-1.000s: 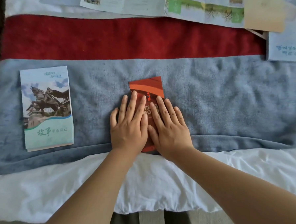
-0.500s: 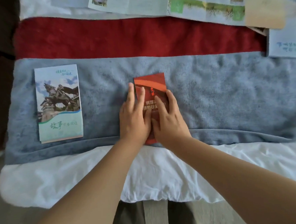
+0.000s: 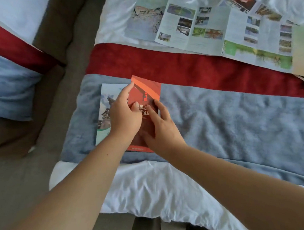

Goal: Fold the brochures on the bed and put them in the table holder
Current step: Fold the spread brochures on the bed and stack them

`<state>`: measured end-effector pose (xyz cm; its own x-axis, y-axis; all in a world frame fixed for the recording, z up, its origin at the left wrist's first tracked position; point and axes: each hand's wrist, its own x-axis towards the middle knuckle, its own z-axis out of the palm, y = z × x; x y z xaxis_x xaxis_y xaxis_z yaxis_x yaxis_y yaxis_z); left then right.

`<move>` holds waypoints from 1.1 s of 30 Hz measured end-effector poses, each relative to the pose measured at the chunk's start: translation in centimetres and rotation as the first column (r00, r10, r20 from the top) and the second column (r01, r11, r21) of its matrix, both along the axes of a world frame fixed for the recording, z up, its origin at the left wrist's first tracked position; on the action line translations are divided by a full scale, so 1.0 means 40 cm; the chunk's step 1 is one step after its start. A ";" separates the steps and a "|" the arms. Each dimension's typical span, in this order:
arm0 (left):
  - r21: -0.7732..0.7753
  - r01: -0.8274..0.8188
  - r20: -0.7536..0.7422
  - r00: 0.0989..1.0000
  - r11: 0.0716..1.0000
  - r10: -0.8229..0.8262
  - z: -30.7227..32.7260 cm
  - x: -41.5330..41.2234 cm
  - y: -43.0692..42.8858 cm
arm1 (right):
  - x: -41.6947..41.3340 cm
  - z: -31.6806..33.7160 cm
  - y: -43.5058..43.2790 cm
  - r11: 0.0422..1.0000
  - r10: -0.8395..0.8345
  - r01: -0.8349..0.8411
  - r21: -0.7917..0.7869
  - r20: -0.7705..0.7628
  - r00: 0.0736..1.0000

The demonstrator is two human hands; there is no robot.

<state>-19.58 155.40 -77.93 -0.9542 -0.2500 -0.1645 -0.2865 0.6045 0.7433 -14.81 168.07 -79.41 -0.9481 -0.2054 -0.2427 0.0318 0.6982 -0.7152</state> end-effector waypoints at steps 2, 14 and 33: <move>-0.034 -0.028 0.015 0.999 0.999 0.028 -0.001 -0.012 -0.078 | -0.027 0.000 -0.077 0.999 0.041 -0.041 -0.014 0.008 0.999; -0.228 0.370 0.091 0.929 0.901 -0.358 -0.120 -0.031 -0.261 | -0.067 -0.102 -0.262 0.877 0.303 -0.305 0.371 0.064 0.951; -0.452 0.758 0.429 0.646 0.469 -0.631 -0.158 0.002 -0.393 | -0.089 -0.108 -0.248 0.706 0.425 -0.445 0.552 0.173 0.889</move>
